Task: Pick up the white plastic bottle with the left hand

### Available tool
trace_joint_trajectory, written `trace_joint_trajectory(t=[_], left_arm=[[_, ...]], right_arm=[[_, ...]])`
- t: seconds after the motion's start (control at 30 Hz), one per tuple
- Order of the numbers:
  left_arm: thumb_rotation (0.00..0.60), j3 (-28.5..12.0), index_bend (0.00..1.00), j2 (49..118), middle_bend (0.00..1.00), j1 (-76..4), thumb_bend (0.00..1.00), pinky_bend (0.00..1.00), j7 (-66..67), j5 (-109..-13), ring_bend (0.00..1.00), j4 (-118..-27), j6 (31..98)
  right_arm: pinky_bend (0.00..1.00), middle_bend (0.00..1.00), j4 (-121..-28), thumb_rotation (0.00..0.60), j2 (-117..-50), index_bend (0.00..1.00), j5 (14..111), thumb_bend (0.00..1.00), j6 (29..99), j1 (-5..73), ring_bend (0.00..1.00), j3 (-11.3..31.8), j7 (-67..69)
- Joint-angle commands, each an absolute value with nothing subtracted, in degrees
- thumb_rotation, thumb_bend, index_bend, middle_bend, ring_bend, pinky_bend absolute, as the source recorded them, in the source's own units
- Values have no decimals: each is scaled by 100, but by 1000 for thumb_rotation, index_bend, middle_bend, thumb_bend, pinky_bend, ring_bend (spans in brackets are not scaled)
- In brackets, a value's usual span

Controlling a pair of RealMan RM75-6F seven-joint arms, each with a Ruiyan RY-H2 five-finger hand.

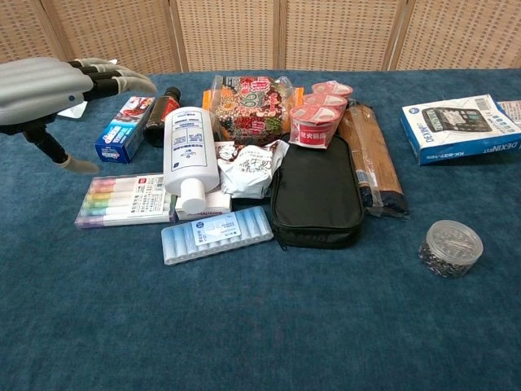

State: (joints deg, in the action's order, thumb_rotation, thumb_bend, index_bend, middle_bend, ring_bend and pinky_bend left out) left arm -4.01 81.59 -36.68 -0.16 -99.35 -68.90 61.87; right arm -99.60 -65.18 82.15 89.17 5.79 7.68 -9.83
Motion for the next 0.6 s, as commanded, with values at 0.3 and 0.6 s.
trace_joint_trajectory(t=[0.3, 0.6], left_arm=[[600, -390, 0, 8888, 0, -4229, 202, 0, 77, -9859, 0, -6138, 5866], [600, -355, 76, 9470, 32, -4568, 201, 0, 74, -9764, 8, -5410, 5706]], right_arm=[[0, 181, -9975, 600, -6423, 0, 8212, 0, 9081, 434, 0, 786, -848], [0, 182, -9989, 600, -6346, 0, 8199, 0, 9187, 295, 0, 775, -660]])
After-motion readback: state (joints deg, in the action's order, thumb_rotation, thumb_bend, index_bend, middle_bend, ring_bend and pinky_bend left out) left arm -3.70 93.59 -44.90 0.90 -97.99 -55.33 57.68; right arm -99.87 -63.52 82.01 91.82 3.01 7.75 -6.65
